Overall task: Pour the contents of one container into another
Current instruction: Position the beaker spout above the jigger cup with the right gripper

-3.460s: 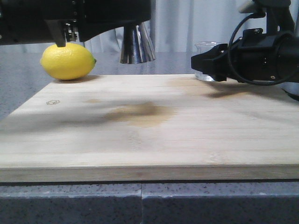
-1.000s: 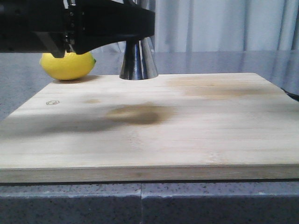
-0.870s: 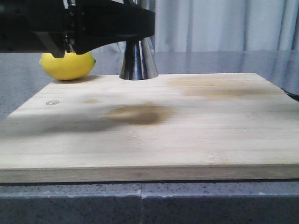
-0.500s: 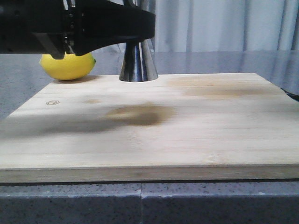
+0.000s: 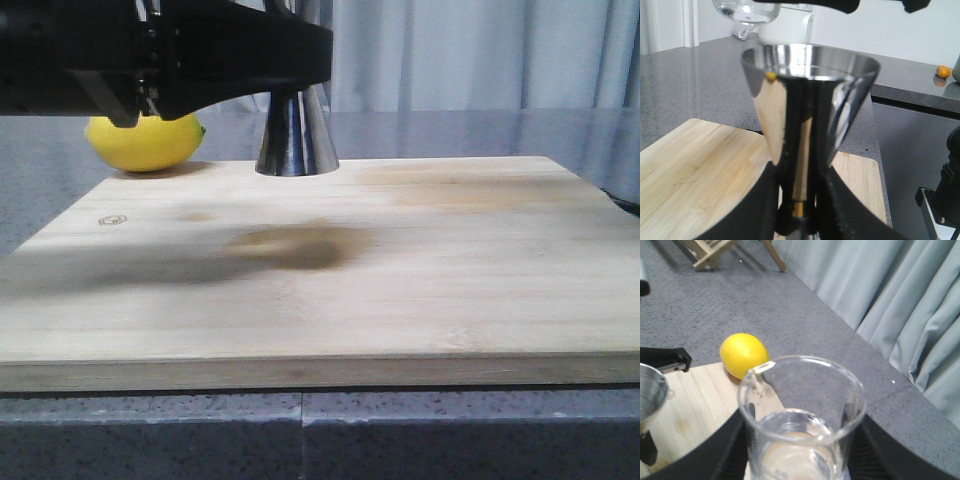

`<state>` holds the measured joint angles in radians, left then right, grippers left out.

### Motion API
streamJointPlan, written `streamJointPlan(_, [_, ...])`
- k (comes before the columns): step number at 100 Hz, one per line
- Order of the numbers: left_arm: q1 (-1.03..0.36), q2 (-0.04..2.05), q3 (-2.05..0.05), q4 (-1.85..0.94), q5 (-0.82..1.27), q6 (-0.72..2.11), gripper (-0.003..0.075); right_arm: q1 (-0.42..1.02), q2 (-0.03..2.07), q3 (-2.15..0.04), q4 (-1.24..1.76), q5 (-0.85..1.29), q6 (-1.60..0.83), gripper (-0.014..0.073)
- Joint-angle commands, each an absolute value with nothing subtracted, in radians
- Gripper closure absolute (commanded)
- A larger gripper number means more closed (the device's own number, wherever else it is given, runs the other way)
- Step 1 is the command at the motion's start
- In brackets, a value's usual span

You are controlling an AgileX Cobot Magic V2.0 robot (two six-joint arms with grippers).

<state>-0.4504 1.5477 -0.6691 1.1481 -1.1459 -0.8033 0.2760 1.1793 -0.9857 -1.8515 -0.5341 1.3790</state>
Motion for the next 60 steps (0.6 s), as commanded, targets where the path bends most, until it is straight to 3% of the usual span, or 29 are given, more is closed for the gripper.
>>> streamJointPlan(1, [-0.448,1.506,-0.689,1.096,-1.244,-0.81,0.0739,0.309,1.154,-0.995,-1.858,-0.444,1.38,0.0425])
streamJointPlan(23, [-0.448,1.506,-0.689,1.096,-1.224,-0.81,0.0739,0.433,1.157,-0.954,-1.858,-0.259,1.343,0.0425])
streamJointPlan(60, [-0.448,1.506,-0.689,1.096,-1.218,-0.81,0.0739,0.433,1.157,-0.954,-1.86,-0.266,1.319,0.0425])
